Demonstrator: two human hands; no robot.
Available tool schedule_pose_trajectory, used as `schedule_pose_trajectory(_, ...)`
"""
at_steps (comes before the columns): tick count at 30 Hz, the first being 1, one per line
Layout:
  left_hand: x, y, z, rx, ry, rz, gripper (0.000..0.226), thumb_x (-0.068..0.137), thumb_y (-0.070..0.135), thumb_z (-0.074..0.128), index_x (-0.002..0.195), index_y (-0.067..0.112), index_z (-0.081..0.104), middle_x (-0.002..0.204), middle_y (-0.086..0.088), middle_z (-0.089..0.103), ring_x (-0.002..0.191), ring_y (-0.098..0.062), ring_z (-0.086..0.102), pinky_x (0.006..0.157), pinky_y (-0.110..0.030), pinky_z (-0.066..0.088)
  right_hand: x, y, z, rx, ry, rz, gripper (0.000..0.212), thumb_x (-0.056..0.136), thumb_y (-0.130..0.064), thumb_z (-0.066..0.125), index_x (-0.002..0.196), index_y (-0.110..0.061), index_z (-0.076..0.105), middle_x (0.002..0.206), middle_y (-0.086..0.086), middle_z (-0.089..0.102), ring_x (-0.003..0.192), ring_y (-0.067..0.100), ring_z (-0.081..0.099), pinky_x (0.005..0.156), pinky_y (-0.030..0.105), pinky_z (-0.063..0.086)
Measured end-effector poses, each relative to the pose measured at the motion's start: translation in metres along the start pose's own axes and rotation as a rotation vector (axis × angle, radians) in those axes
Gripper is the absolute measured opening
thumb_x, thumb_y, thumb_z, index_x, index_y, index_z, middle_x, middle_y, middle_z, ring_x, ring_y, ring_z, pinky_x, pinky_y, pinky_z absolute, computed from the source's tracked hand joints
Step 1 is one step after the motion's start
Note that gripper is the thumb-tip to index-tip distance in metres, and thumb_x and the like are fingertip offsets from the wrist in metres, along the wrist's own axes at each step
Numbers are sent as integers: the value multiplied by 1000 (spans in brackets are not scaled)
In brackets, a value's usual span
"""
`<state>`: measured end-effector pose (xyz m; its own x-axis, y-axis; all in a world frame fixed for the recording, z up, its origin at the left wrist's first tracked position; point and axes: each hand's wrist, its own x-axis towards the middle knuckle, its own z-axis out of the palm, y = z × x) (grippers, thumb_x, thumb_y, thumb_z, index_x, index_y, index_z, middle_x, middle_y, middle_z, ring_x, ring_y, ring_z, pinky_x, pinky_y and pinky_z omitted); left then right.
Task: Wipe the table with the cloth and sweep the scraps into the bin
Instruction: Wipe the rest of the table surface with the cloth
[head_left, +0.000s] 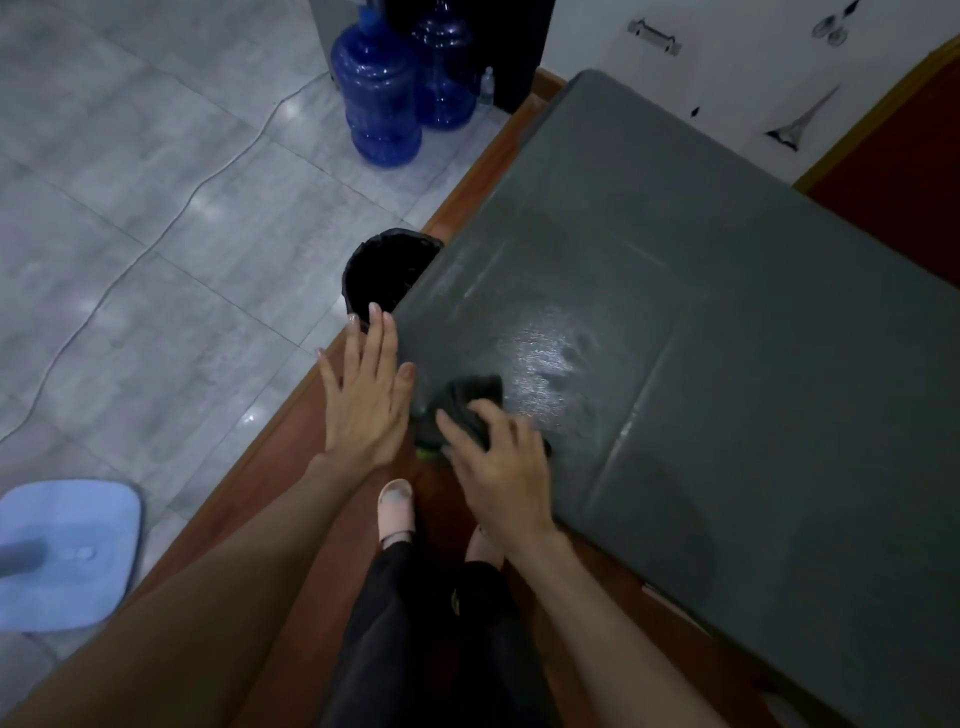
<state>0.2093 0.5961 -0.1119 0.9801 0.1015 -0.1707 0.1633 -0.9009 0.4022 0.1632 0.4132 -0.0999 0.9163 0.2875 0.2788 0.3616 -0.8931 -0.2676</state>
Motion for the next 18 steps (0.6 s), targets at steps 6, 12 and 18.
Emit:
schedule_pose_trajectory(6,-1,3,-2,21,-4,-17,68,91,61,-18,152,31,-18,164,10,-15,146,-13,-26,115,-54,-16,-81,119,-63,-214,9,360,29,91,-27,56,116,-24,69,118,15,60,88,40,56,74,46,47)
schedule_pose_trajectory(12,12,33,-2,65,127,-60,73,97,54,-10,157,14,-1,166,-3,-7,151,-20,-15,117,-50,-17,-1,101,-44,-98,140,671,25,87,-23,66,112,-19,64,117,16,58,104,39,56,82,48,45)
schedule_pose_trajectory(18,35,48,4,8,120,-39,58,106,36,9,157,9,7,166,-7,0,153,-21,-3,123,-41,-6,20,77,-18,-97,-37,210,29,89,-35,61,118,-35,61,124,5,57,95,30,53,75,43,46)
